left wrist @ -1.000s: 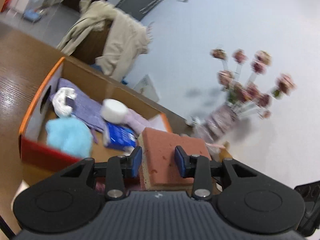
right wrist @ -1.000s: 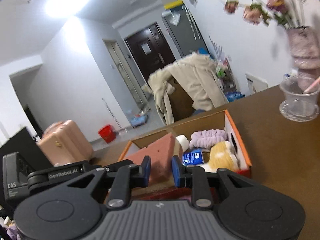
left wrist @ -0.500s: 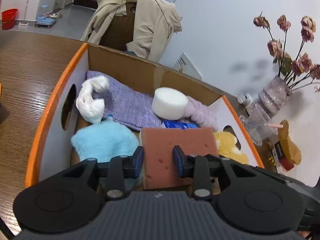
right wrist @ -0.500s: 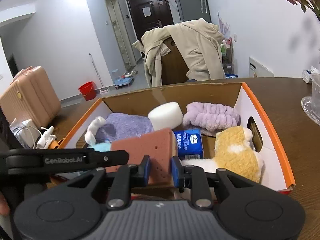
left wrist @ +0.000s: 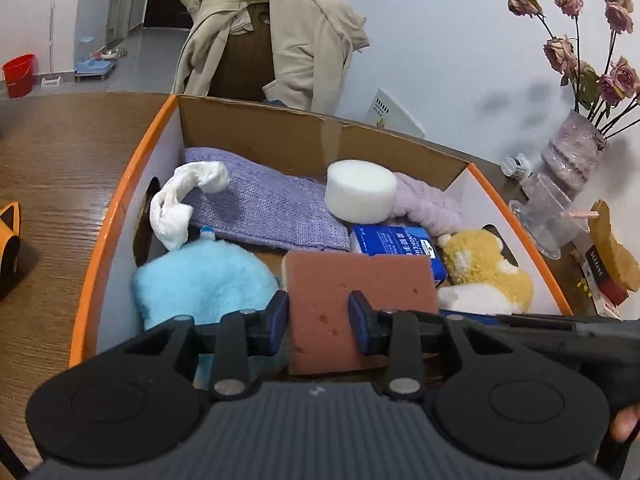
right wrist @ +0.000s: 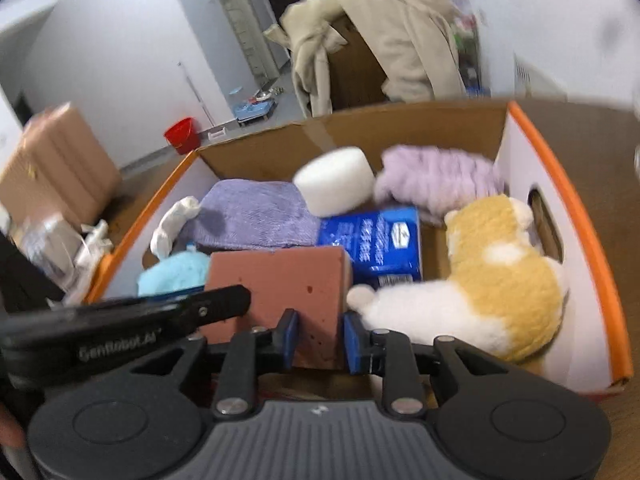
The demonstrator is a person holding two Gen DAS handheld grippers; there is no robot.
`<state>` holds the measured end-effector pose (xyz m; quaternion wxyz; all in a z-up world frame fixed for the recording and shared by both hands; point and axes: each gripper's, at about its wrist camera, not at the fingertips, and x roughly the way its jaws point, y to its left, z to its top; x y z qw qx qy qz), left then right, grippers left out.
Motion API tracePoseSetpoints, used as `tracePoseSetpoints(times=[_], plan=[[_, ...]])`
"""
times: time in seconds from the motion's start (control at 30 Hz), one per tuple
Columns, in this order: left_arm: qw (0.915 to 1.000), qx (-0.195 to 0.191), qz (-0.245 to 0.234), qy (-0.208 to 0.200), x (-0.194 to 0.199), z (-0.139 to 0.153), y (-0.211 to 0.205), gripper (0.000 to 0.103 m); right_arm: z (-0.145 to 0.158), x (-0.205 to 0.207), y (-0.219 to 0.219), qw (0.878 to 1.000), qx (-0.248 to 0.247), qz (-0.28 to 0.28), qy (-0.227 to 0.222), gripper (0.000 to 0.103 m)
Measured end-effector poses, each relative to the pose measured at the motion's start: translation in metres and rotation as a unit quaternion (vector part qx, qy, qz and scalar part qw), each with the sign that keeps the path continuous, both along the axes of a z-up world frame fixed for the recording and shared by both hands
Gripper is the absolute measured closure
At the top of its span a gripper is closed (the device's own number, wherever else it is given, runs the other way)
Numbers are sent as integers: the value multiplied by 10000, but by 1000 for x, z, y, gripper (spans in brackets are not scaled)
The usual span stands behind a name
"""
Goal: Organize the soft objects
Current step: 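Carry the pink sponge block into the box and open both tools, then move both tools back to the pink satin bow on the table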
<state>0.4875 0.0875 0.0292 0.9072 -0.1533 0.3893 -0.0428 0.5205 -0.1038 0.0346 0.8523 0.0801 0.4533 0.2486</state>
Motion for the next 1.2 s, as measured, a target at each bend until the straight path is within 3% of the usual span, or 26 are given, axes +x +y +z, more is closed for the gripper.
tracePoseSetpoints(times=[0.1, 0.17, 0.27, 0.5, 0.63, 0.73, 0.8, 0.9, 0.97, 1.07, 1.2], plan=[[9999, 85, 71, 111, -3, 6, -6, 65, 3, 3, -5, 9998, -8, 59, 173, 78], [9998, 156, 19, 87, -12, 15, -10, 55, 11, -4, -6, 9999, -107, 30, 116, 77], [9995, 215, -105, -215, -36, 38, -12, 54, 39, -31, -13, 9985, -290, -71, -454, 61], [9948, 412, 11, -934, -99, 107, -6, 51, 124, -84, -54, 9908, 76, -268, -1323, 57], [9915, 580, 54, -1159, -134, 123, -13, 49, 144, -116, -72, 9867, 151, -352, -1578, 53], [9848, 850, 7, -1513, -183, 115, -19, 36, 138, -155, -82, 9819, 286, -345, -1842, 51], [9808, 1109, 48, -1601, -218, 98, -26, 33, 126, -189, -90, 9771, 289, -424, -2067, 43], [9812, 1141, -110, -1551, -270, 66, -39, 31, 94, -245, -98, 9719, 181, -407, -2310, 41], [9816, 1045, -219, -1586, -304, 49, -46, 24, 71, -278, -102, 9728, 118, -355, -2284, 39], [9837, 870, -366, -1531, -336, 32, -51, 23, 42, -318, -109, 9787, 136, -364, -2015, 37], [9833, 796, -469, -1567, -337, 34, -50, 23, 25, -338, -113, 9837, -14, -375, -1760, 37]])
